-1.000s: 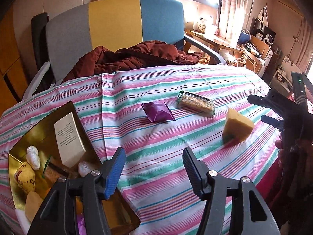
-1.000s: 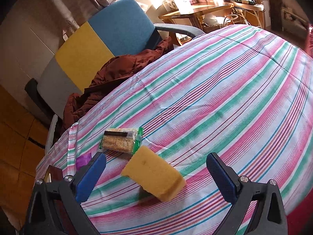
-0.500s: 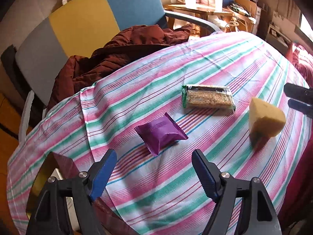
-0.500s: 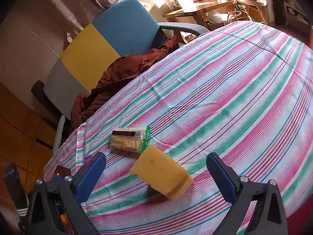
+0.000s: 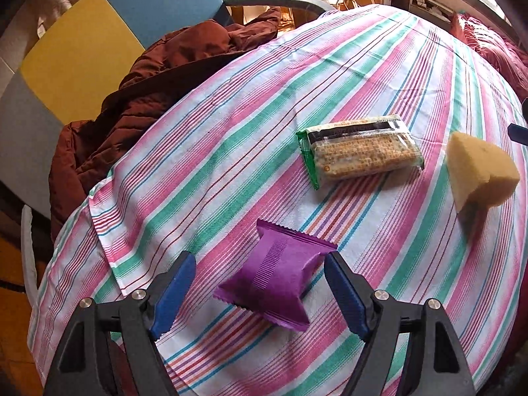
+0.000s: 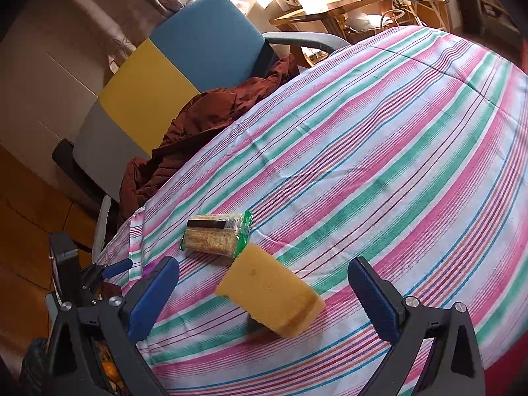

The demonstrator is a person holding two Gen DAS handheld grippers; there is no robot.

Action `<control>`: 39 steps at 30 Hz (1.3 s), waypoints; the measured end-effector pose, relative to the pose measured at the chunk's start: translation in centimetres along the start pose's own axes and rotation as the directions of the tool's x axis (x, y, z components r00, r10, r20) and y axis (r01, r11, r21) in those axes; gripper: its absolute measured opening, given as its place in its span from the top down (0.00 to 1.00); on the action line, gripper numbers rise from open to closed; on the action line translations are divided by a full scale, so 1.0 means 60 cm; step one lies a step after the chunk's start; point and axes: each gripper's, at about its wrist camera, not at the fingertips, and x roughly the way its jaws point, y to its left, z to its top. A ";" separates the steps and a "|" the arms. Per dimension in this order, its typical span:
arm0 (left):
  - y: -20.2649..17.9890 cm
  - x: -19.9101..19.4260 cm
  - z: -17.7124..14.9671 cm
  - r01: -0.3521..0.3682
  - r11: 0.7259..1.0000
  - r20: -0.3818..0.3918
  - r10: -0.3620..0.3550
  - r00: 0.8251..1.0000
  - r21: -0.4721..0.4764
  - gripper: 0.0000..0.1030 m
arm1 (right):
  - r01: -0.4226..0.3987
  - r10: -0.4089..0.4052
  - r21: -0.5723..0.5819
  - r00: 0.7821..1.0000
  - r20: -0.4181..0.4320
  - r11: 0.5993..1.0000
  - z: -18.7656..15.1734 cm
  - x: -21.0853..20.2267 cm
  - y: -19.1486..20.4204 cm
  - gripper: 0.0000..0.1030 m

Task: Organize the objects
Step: 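Grasp the second purple packet with the left gripper, then hold the purple packet in the left gripper while the right gripper grasps the yellow sponge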

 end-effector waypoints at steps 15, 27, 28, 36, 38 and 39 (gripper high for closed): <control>-0.054 -0.011 -0.035 0.146 0.984 0.019 -0.145 0.989 -0.105 0.64 | 0.053 -0.053 0.017 0.999 -0.011 0.998 0.007 0.012 -0.012 0.00; -0.120 -0.060 -0.102 0.201 0.953 0.057 -0.193 0.980 -0.227 0.66 | 0.107 -0.110 -0.091 0.994 -0.028 0.990 -0.007 0.020 0.016 0.00; -0.125 -0.065 -0.110 0.195 0.954 0.068 -0.184 0.981 -0.230 0.66 | 0.114 -0.118 -0.132 0.993 -0.018 0.985 -0.012 0.017 0.028 0.00; -0.139 -0.081 -0.153 0.166 0.942 0.148 -0.127 0.981 -0.292 0.66 | 0.081 -0.084 -0.313 0.996 0.005 0.946 -0.047 0.007 0.088 0.00; -0.138 -0.081 -0.156 0.168 0.935 0.166 -0.121 0.979 -0.311 0.66 | 0.068 -0.077 -0.336 0.997 -0.016 0.939 -0.053 0.014 0.096 0.00; -0.138 -0.080 -0.157 0.170 0.933 0.174 -0.118 0.978 -0.318 0.66 | 0.059 -0.074 -0.348 0.997 -0.031 0.936 -0.056 0.018 0.100 0.00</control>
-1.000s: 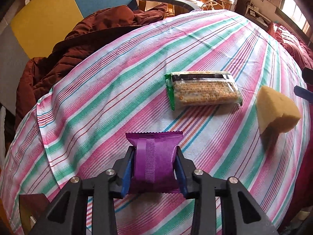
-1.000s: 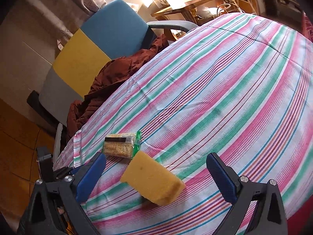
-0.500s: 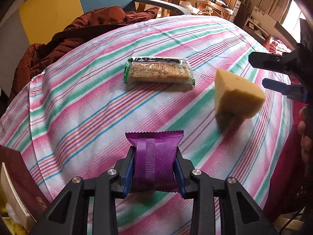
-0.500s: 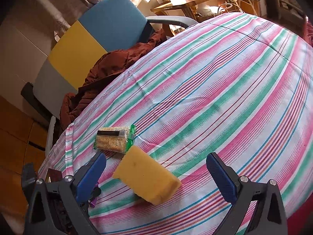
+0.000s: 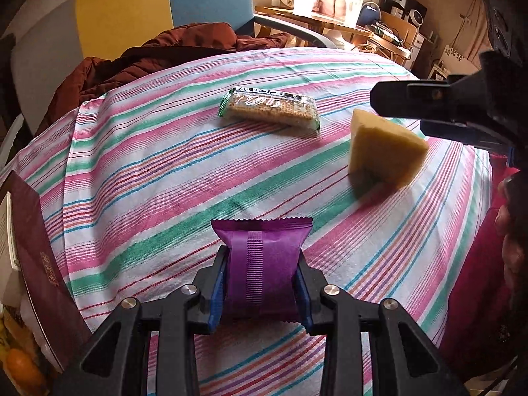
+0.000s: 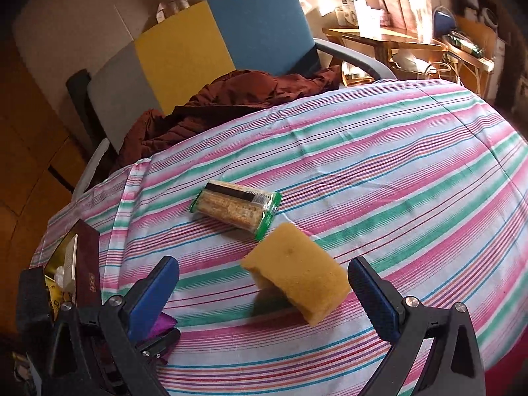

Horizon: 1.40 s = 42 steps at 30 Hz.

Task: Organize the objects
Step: 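Hold the purple packet in the left gripper while the right gripper grasps the yellow sponge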

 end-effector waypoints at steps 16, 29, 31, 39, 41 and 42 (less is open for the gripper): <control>-0.009 0.006 -0.010 -0.034 0.999 0.081 0.033 0.996 0.002 0.66 | 0.015 -0.014 0.046 1.000 -0.027 0.999 0.003 0.010 -0.013 0.00; -0.002 0.009 -0.013 0.001 1.000 0.099 0.001 0.995 -0.019 0.66 | 0.111 -0.130 -0.190 0.987 -0.092 0.975 0.054 0.001 0.005 0.00; -0.001 0.009 -0.013 0.003 1.000 0.100 -0.001 0.995 -0.024 0.66 | 0.122 -0.162 -0.296 0.980 -0.117 0.947 0.060 0.016 0.014 0.00; -0.004 0.010 -0.014 -0.010 1.000 0.105 0.012 0.994 -0.019 0.66 | 0.086 -0.226 -0.433 0.932 -0.282 0.897 0.029 0.114 0.021 0.03; -0.005 0.011 -0.014 -0.015 1.000 0.109 0.017 0.994 -0.016 0.66 | 0.059 -0.202 -0.415 0.929 -0.310 0.908 0.014 0.130 0.017 0.31; -0.006 0.011 -0.015 -0.019 1.000 0.111 0.021 0.994 -0.016 0.66 | 0.089 -0.231 -0.433 0.930 -0.287 0.897 0.008 0.132 0.016 0.38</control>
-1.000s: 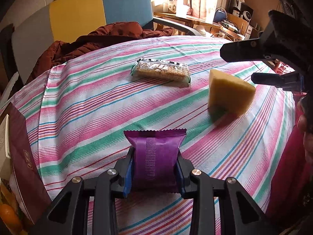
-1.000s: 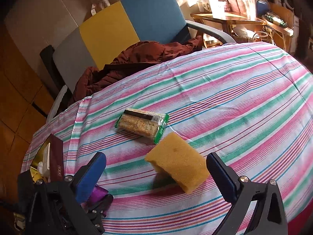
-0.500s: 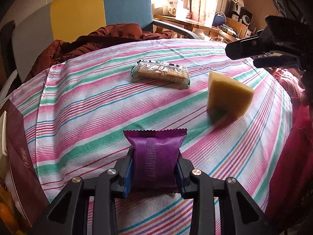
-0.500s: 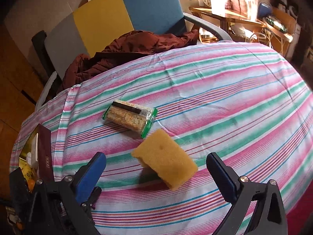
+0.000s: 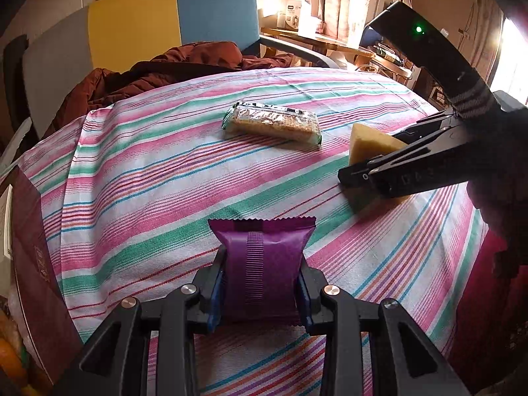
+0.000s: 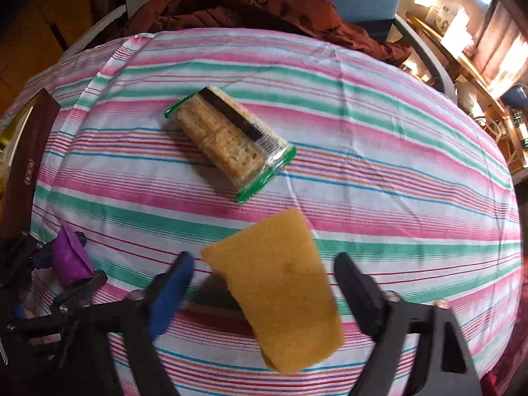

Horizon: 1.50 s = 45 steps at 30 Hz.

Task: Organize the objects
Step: 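Hold the purple packet in the left gripper while the right gripper grasps the yellow sponge, then carry the purple packet and yellow sponge toward the gold tray with both grippers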

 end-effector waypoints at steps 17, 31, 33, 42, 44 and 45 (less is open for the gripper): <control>-0.008 -0.009 -0.007 -0.037 0.999 0.006 0.037 0.999 -0.004 0.66 | -0.018 0.018 -0.003 0.997 0.081 1.000 -0.003 -0.007 -0.008 0.45; -0.020 -0.055 -0.029 -0.037 0.999 0.006 0.037 0.999 0.006 0.67 | -0.042 0.044 -0.015 0.991 0.130 0.999 0.004 -0.016 0.002 0.48; -0.020 -0.072 -0.030 -0.030 1.000 0.018 0.030 0.999 0.003 0.67 | -0.050 0.053 -0.021 0.990 0.131 0.999 0.004 -0.017 0.006 0.48; -0.002 -0.144 -0.036 -0.009 1.000 0.076 0.011 0.997 -0.030 0.67 | -0.023 0.027 -0.060 0.997 0.067 0.998 0.000 -0.003 0.024 0.48; 0.004 -0.156 -0.039 -0.007 0.999 0.087 0.010 0.996 -0.040 0.67 | -0.015 0.019 -0.058 0.998 0.058 0.998 -0.001 -0.006 0.025 0.48; 0.008 -0.159 -0.040 -0.006 0.999 0.090 0.010 0.996 -0.045 0.67 | -0.020 0.024 -0.058 0.998 0.057 0.998 -0.002 -0.009 0.028 0.48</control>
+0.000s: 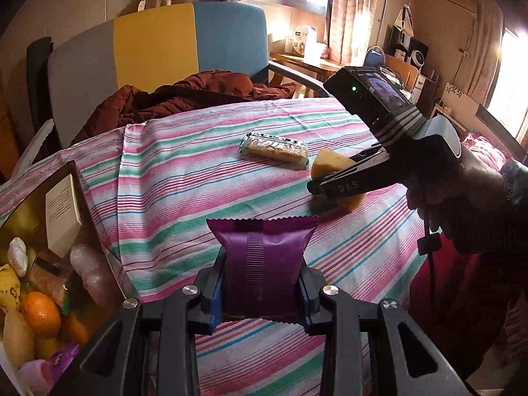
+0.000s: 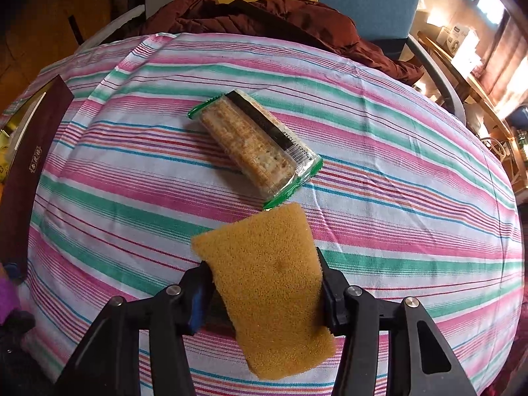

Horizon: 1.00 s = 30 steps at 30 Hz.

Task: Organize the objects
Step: 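Carry the purple packet and yellow sponge toward the gold tray with both grippers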

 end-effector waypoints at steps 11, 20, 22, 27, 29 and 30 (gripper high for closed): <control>0.050 -0.057 -0.012 -0.009 0.996 0.059 0.014 0.998 -0.085 0.67 | -0.066 0.068 -0.036 0.997 0.046 0.997 0.000 -0.052 0.090 0.48; 0.139 -0.134 -0.034 -0.090 0.972 0.110 0.116 0.987 -0.219 0.67 | -0.165 0.170 -0.043 0.976 0.138 0.985 0.010 -0.107 0.172 0.48; 0.162 -0.152 -0.042 -0.117 0.961 0.114 0.150 0.982 -0.252 0.67 | -0.191 0.196 -0.047 0.967 0.162 0.980 0.012 -0.120 0.195 0.48; 0.209 -0.182 -0.063 -0.219 0.927 0.106 0.261 0.959 -0.304 0.67 | -0.258 0.268 -0.077 0.938 0.218 0.963 0.011 -0.150 0.255 0.48; 0.228 -0.193 -0.074 -0.263 0.907 0.096 0.309 0.946 -0.329 0.67 | -0.279 0.292 -0.090 0.927 0.234 0.956 0.010 -0.159 0.283 0.48; 0.236 -0.198 -0.079 -0.280 0.899 0.091 0.328 0.940 -0.338 0.67 | -0.289 0.303 -0.094 0.922 0.239 0.953 0.009 -0.161 0.295 0.48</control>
